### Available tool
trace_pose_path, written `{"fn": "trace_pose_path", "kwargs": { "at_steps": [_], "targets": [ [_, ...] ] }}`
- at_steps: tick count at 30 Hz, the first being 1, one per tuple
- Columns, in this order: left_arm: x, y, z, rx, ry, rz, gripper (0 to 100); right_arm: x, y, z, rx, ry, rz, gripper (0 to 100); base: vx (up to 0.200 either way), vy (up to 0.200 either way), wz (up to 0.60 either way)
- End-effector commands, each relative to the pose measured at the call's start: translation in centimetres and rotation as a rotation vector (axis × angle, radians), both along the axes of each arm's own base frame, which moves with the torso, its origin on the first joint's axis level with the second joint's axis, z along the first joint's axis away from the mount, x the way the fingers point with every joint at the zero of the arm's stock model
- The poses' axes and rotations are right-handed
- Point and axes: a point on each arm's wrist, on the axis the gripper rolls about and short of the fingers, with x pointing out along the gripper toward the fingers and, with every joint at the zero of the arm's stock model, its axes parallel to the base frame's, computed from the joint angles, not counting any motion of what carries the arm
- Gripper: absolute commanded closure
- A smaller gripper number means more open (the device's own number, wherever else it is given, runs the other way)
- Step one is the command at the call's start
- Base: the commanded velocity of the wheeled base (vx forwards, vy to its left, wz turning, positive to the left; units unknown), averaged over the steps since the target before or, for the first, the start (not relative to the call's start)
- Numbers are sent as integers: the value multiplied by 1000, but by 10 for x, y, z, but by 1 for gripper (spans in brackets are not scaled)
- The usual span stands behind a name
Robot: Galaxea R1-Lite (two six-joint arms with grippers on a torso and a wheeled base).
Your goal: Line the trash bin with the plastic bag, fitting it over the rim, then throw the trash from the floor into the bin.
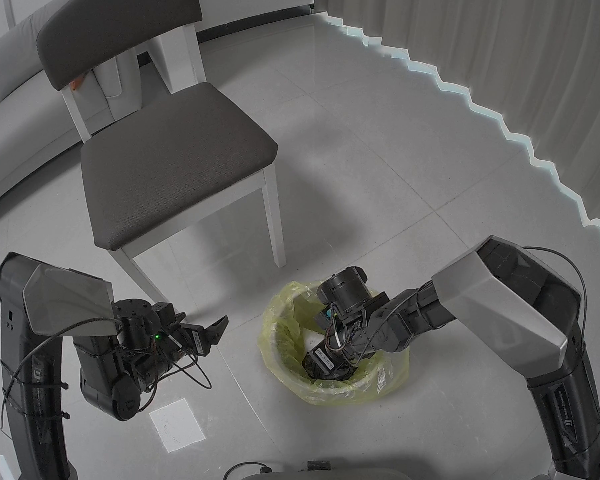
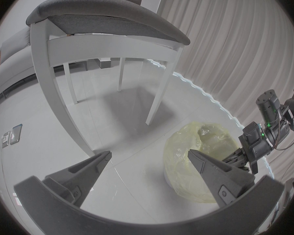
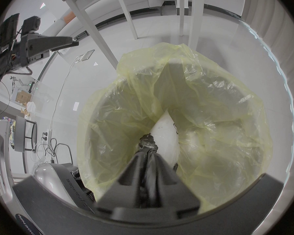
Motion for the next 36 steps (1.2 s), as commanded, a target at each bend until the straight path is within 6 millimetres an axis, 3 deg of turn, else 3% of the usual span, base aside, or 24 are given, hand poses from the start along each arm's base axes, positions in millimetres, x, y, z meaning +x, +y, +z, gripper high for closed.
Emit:
{"fn": "trace_pose_path", "kwargs": {
  "at_steps": [1, 7, 11, 14, 17, 23, 28, 32, 36],
  "targets": [
    [1, 0, -4, -1, 0, -3, 0, 1, 0, 1, 8, -6, -11, 0, 0, 0, 0],
    [12, -10, 1, -14, -53, -31, 0, 4, -3, 11, 15, -43, -39, 0, 0, 0, 0],
    [12, -20, 4, -19, -71, -63, 0, 7, -11, 34, 49, -71, -74, 0, 0, 0, 0],
    [13, -29, 0, -24, -68, -96, 0, 10, -25, 53, 72, -86, -116, 0, 0, 0, 0],
    [19, -39, -17, -18, -52, -121, 0, 10, -48, 64, 59, -91, -168, 0, 0, 0, 0],
    [57, -47, -59, -1, -46, -116, 0, 8, -93, 78, 34, -90, -248, 0, 0, 0, 0],
    [88, -52, -59, 17, 17, -114, 0, 8, -125, 99, 31, -121, -294, 0, 0, 0, 0],
    [112, -58, -61, 38, 50, -104, 0, 12, -147, 94, -1, -115, -321, 0, 0, 0, 0],
    [122, -61, -59, 51, 68, -103, 0, 12, -156, 84, -21, -88, -334, 0, 0, 0, 0]
  ]
}}
